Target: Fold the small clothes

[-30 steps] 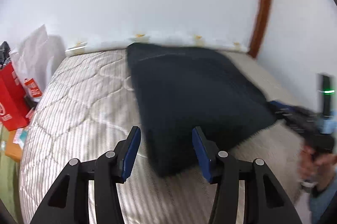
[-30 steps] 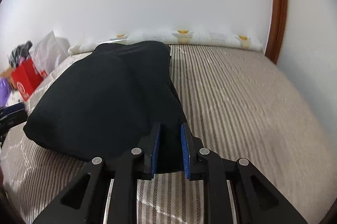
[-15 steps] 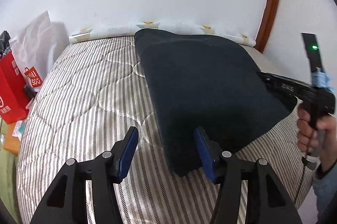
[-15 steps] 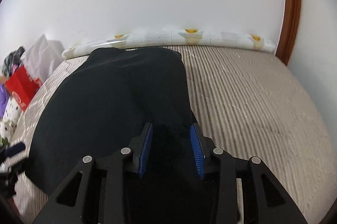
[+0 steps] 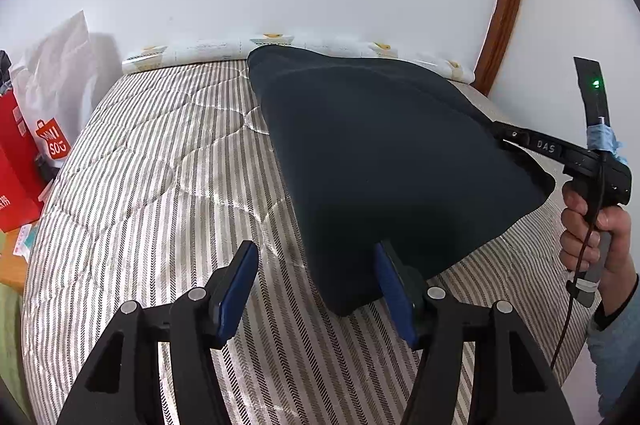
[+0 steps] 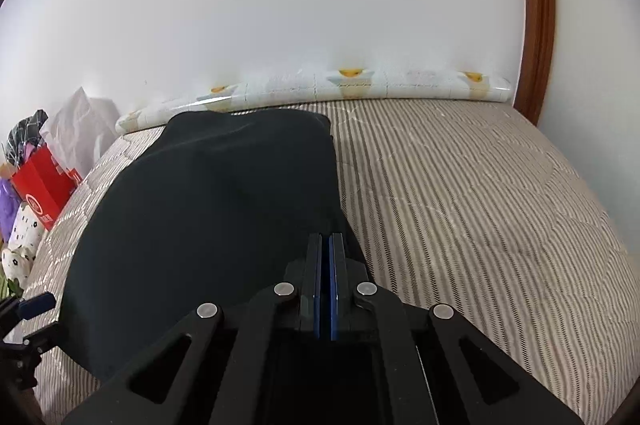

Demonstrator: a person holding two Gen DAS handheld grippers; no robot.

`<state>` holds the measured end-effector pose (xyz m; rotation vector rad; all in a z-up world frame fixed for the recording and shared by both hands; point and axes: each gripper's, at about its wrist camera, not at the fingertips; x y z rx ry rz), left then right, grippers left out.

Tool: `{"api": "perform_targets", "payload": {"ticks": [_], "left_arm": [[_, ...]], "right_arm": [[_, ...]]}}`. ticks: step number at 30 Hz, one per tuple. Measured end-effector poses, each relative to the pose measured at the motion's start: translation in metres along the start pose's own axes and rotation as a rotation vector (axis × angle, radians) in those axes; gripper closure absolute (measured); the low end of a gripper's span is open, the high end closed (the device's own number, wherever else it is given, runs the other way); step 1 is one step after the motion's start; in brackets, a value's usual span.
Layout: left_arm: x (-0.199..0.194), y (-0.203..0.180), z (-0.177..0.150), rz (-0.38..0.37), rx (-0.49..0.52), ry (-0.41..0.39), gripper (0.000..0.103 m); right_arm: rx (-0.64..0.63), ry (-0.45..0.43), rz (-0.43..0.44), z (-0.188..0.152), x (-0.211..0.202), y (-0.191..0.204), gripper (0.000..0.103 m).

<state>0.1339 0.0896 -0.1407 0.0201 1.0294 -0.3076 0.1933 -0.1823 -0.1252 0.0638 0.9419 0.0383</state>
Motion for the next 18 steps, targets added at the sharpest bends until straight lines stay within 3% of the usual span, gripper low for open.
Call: {"api": "perform_targets", "payload": {"ticks": [8, 18], "left_arm": [[-0.002, 0.001, -0.003, -0.012, -0.012, 0.0, 0.045], [-0.006, 0.004, -0.005, -0.039, -0.024, 0.001, 0.044]], "right_arm": [[-0.019, -0.023, 0.01, -0.011, -0.024, -0.002, 0.099], [-0.026, 0.04, -0.041, -0.034, -0.017, -0.013, 0.086]]}}
Point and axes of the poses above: each gripper's, at about its wrist camera, not at the fingertips, and x roughly the way its jaws point, y to its left, z to its top, and after that the axes turned 15 degrees about y, right-handed
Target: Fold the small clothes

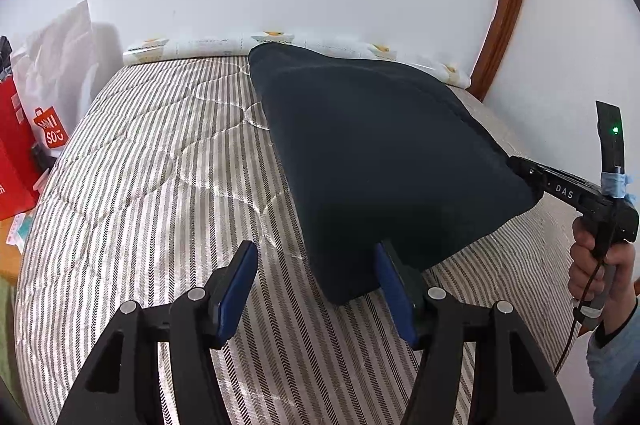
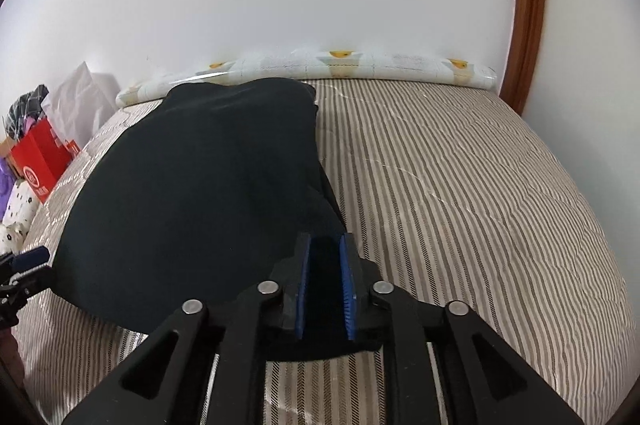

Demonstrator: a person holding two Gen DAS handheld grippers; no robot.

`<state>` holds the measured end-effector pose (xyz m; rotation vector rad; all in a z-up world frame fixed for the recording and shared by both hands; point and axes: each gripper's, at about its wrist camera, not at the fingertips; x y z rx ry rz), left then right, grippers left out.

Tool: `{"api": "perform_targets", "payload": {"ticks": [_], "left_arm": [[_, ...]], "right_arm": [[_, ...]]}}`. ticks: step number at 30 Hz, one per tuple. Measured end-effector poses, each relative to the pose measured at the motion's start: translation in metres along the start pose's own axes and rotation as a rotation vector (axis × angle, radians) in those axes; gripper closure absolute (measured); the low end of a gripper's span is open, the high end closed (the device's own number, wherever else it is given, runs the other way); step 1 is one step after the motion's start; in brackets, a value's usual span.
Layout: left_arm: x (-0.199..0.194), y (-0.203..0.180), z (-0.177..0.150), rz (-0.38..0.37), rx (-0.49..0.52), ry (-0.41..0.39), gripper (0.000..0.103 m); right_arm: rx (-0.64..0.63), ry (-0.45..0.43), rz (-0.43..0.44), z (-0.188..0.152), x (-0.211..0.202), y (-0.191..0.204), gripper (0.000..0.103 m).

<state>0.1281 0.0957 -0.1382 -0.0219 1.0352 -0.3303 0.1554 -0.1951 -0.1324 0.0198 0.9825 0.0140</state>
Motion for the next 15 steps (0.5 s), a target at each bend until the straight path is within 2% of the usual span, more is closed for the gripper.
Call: {"api": "perform_targets", "payload": {"ticks": [8, 15], "left_arm": [[-0.0016, 0.0016, -0.0012, -0.012, -0.012, 0.003, 0.044], [-0.0042, 0.0033, -0.0023, -0.015, -0.014, 0.006, 0.043]], "right_arm": [[-0.017, 0.001, -0.02, -0.0021, -0.003, 0.0043, 0.084], [-0.026, 0.0, -0.031, -0.0046, -0.007, 0.0019, 0.078]]}}
Point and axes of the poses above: each gripper's, at about its wrist camera, not at the fingertips, and x roughly the way its jaws point, y to its left, z to its top, and after that the axes turned 15 degrees about y, right-handed
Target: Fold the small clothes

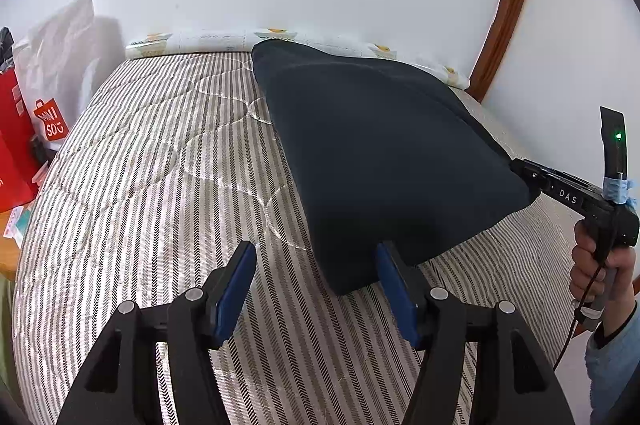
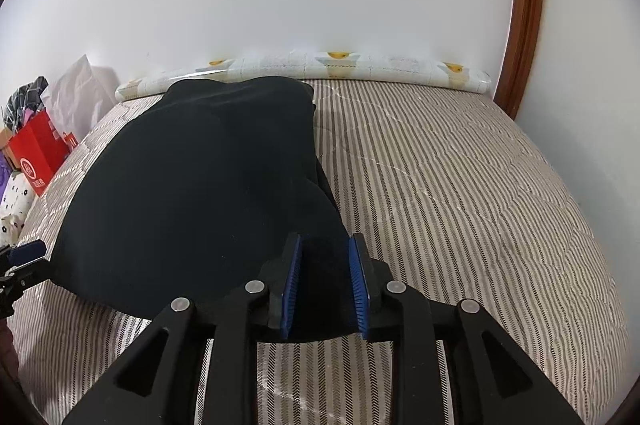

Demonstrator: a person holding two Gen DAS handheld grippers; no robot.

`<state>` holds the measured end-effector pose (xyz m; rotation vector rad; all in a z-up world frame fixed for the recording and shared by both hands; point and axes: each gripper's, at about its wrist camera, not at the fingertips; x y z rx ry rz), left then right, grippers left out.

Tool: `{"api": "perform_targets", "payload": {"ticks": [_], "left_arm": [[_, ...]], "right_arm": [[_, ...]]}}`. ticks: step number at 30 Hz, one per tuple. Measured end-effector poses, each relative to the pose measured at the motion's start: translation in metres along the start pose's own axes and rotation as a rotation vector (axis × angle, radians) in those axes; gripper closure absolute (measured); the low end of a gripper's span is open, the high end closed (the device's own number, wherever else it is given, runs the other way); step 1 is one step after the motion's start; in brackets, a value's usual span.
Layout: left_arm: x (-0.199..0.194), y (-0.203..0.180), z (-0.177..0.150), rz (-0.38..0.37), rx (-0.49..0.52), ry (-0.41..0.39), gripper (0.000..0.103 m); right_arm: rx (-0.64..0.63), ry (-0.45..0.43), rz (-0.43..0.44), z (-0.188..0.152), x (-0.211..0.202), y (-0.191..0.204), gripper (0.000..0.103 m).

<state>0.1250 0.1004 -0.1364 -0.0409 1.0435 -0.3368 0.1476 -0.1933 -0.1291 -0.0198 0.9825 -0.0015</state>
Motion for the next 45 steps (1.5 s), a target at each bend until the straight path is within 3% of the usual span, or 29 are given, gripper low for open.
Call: {"api": "perform_targets", "payload": {"ticks": [30, 45], "left_arm": [[-0.006, -0.002, 0.036, 0.044, -0.065, 0.011, 0.043], [-0.004, 0.007, 0.036, 0.057, -0.088, 0.02, 0.043]], "right_arm": [[0.051, -0.032, 0.043, 0.023, -0.013, -0.027, 0.07], [0.032, -0.027, 0.041, 0.034, -0.014, -0.025, 0.068]]}}
Point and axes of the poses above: each gripper's, at about its wrist camera, not at the fingertips, and x roughly the way its jaws point, y to its left, z to its top, and after that the axes turned 15 degrees about y, right-handed
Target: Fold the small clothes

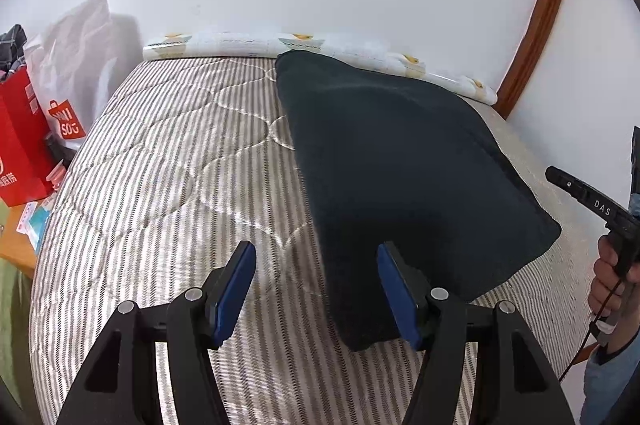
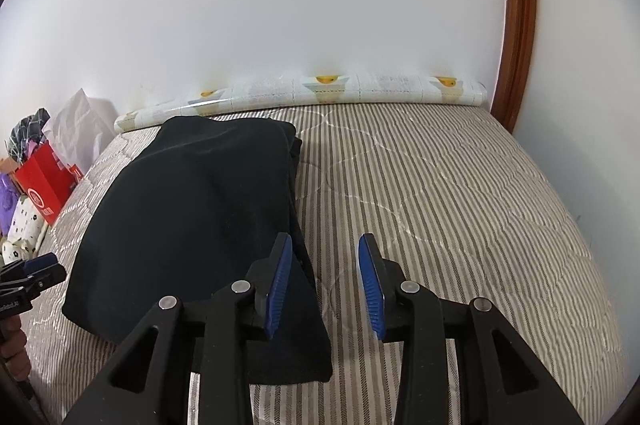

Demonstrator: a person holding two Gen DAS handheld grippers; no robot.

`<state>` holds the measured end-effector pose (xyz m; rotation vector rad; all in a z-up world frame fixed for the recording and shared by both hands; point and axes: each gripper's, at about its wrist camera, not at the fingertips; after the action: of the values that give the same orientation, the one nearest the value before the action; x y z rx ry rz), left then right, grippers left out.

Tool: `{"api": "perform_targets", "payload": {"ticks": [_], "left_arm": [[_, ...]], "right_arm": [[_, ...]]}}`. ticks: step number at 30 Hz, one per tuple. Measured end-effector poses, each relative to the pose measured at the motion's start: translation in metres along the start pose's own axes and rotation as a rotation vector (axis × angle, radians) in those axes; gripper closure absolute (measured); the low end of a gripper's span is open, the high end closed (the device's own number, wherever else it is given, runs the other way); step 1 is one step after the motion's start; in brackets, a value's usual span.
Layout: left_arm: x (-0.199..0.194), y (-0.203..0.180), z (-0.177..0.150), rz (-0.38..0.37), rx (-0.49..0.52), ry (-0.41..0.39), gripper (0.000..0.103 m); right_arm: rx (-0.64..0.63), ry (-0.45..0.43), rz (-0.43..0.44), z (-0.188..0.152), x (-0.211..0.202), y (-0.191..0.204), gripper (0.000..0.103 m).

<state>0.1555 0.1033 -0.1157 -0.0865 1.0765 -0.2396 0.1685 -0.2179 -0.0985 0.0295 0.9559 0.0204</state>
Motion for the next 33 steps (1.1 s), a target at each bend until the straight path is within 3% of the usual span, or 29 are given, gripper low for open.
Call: {"api": "perform_targets", "payload": {"ticks": [8, 13, 20, 21, 22, 23, 27, 30, 33], "left_arm": [[0.001, 0.013, 0.01, -0.012, -0.01, -0.002, 0.043], [0.01, 0.006, 0.023, 0.006, -0.004, 0.007, 0.043], [0.021, -0.01, 0.03, 0.041, 0.041, 0.013, 0.043], [0.022, -0.011, 0.031, 0.046, 0.046, 0.013, 0.043], [0.023, -0.012, 0.031, 0.048, 0.047, 0.012, 0.043], [0.024, -0.013, 0.031, 0.047, 0.049, 0.014, 0.043], [0.022, -0.015, 0.03, 0.043, 0.055, 0.011, 0.043], [0.02, -0.017, 0.027, 0.044, 0.061, 0.011, 0.043], [0.017, -0.019, 0.02, 0.036, 0.065, 0.016, 0.043]], "right_arm": [[-0.045, -0.016, -0.007, 0.032, 0.008, 0.013, 0.059], [-0.037, 0.069, 0.096, 0.056, 0.047, 0.02, 0.058], [0.038, 0.179, 0.151, 0.077, 0.099, 0.026, 0.058], [0.046, 0.189, 0.165, 0.081, 0.104, 0.026, 0.064], [0.046, 0.197, 0.171, 0.082, 0.106, 0.026, 0.086], [0.036, 0.202, 0.182, 0.084, 0.107, 0.028, 0.094], [0.027, 0.066, 0.177, 0.087, 0.085, 0.018, 0.097], [0.062, 0.121, 0.168, 0.088, 0.094, 0.016, 0.097], [0.056, 0.109, 0.134, 0.084, 0.084, 0.017, 0.095]]}}
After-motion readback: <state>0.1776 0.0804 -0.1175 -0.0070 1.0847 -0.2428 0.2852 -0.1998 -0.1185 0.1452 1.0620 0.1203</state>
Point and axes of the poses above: each gripper's, at about its wrist camera, not at the fingertips, and x roughly the way its jaws point, y to its left, z to its top, and after that the axes turned 15 degrees about y, right-handed
